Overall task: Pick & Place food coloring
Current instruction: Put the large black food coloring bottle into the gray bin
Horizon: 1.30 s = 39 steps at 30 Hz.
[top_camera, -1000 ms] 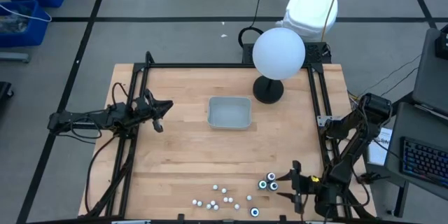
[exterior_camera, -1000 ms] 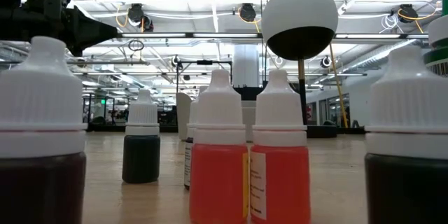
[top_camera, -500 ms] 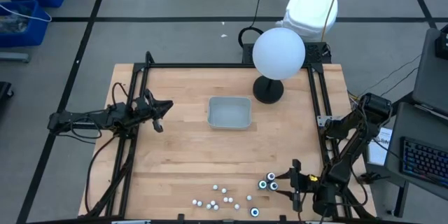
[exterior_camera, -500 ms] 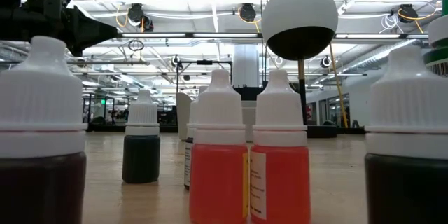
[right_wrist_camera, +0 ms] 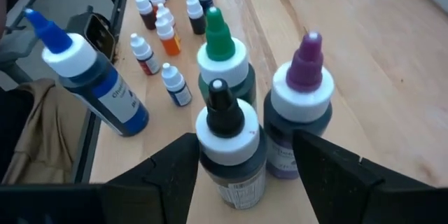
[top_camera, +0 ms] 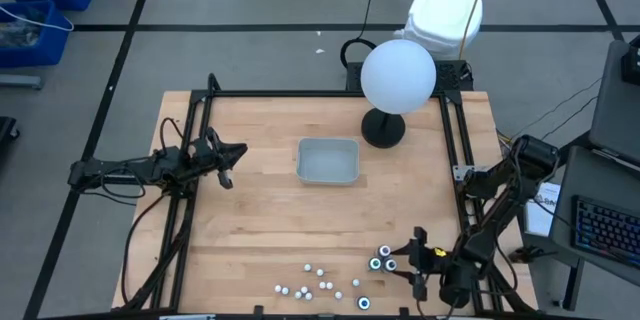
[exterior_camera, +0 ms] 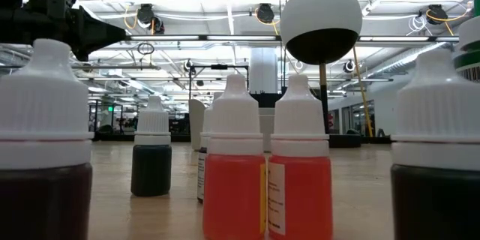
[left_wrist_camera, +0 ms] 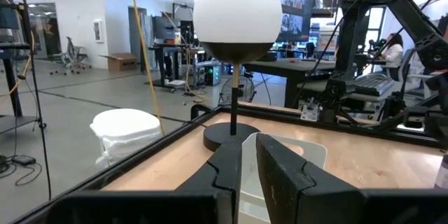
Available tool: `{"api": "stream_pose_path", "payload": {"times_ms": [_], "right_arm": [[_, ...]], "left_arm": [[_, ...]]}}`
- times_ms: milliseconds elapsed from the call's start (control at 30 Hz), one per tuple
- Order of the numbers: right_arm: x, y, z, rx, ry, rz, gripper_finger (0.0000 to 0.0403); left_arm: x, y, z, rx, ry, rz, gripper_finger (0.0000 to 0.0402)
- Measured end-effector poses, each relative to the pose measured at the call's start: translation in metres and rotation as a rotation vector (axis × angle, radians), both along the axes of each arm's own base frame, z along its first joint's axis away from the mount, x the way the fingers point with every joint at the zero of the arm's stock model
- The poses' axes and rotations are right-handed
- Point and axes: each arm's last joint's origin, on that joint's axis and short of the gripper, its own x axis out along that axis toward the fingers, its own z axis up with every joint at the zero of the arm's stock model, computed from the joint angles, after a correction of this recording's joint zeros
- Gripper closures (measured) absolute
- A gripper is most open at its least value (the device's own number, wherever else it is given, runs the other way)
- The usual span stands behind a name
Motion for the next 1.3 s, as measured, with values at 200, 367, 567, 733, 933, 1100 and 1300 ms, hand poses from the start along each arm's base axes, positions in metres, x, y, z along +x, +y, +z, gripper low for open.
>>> {"api": "stream_pose_path", "payload": {"times_ms": [200,367,567,733,933,1100,1300], "right_arm": [[0.0016,-0.0009,-0.001,-0.003,0.017,0.009,0.0183],[0.0016,-0.0009,-0.0009,-0.028,0.017,0.028,0.0183],[0.002,-0.0015,-0.0004,-0.053,-0.004,0.019,0.0183],[0.0024,-0.0022,0.0002,-0.083,-0.028,0.009,0.0183],[0.0025,-0.0025,0.0004,-0.09,-0.037,0.002,0.0184],[0.0023,-0.0022,0.0001,-0.082,-0.025,0.011,0.0185],[0.0021,-0.0019,0.0,-0.07,-0.018,0.012,0.0219]], "left_arm": [[0.0,0.0,0.0,0.001,0.0,0.0,0.035],[0.0,0.0,0.0,0.001,0.0,0.0,0.035],[0.0,0.0,0.0,0.001,0.001,0.001,0.035],[0.0,0.0,0.0,0.001,0.0,0.001,0.035],[0.0,0.0,0.0,0.002,0.0,0.001,0.035],[0.0,0.0,0.0,0.002,0.0,0.001,0.035],[0.0,0.0,0.0,0.002,0.0,0.001,0.035]]}}
